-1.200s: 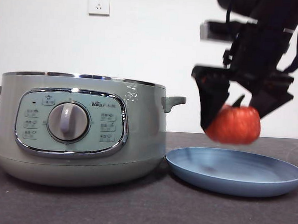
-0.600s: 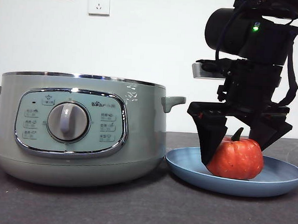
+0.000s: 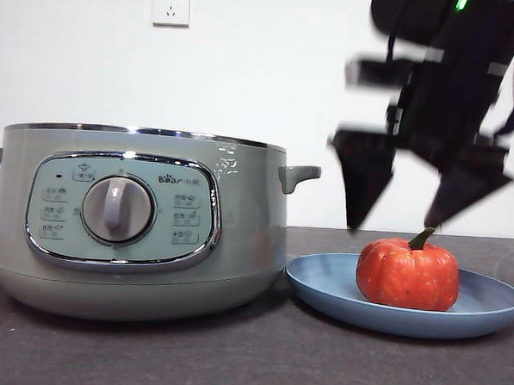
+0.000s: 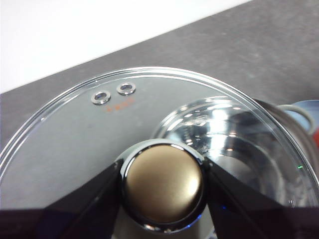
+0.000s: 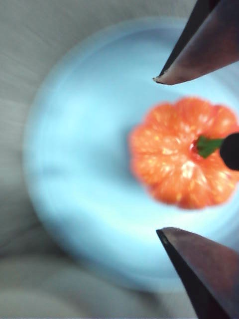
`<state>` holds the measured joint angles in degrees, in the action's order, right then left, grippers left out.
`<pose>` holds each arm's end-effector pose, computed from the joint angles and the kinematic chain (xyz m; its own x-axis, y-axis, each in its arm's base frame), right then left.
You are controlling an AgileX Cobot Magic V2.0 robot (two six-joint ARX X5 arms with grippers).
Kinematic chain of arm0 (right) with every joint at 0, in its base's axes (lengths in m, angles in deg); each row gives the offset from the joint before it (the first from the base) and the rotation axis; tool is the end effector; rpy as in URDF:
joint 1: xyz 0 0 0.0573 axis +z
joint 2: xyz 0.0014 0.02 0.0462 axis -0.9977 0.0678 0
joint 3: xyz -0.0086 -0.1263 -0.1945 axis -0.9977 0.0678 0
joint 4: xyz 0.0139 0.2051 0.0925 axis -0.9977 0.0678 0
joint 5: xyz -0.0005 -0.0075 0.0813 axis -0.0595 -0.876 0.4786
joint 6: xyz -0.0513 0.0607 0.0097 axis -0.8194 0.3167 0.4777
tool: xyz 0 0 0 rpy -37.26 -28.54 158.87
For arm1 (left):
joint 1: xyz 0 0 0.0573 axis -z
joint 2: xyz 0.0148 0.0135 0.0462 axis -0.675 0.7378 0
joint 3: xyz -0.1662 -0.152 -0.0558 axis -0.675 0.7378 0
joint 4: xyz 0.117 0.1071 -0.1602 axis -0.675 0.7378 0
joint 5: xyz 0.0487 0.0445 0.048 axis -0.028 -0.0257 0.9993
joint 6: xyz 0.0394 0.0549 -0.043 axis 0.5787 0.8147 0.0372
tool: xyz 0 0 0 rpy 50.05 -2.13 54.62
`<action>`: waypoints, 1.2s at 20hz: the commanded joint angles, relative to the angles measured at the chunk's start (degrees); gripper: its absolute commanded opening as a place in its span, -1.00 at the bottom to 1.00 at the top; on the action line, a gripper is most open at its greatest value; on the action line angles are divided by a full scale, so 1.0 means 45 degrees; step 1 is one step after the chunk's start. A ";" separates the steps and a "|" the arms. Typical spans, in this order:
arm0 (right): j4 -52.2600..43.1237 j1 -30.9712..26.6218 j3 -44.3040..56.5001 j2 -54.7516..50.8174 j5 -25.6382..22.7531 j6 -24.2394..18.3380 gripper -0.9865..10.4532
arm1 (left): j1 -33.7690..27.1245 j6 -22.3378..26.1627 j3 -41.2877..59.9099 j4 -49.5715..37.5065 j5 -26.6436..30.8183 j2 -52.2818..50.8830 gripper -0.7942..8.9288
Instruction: Take the pumpkin out from the steamer,put the pumpkin in the blue plate,close the lid
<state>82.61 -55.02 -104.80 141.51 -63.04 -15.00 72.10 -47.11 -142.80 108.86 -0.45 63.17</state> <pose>0.2510 0.1434 0.1729 0.5064 0.1832 -0.8426 -0.4046 0.9134 -0.0445 0.1566 -0.0737 0.3463 0.8582 -0.2551 -0.4454 0.3502 0.9254 0.1449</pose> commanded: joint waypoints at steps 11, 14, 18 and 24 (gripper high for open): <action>0.0121 -0.1103 0.0049 -0.6217 -0.0117 0.0083 0.00 | 0.0005 -0.0092 -0.0199 -0.3172 -0.2822 0.4007 -0.85; 0.0219 -0.1515 0.0049 -0.6625 -0.0117 0.0078 0.00 | 0.0005 -0.0092 -0.0199 -0.3507 -0.3036 0.4993 -0.85; 0.0704 -0.1753 0.0049 -0.6630 -0.0121 0.0078 0.00 | 0.0005 -0.0092 -0.0199 -0.3536 -0.3050 0.5911 -0.85; 0.0729 -0.1753 0.0049 -0.6630 -0.0121 0.0083 0.00 | 0.0019 -0.0097 -0.0199 -0.3546 -0.4075 0.6509 -0.85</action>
<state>86.08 -62.89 -104.80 111.57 -63.43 -15.00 72.10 -47.20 -142.80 94.96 -18.04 92.50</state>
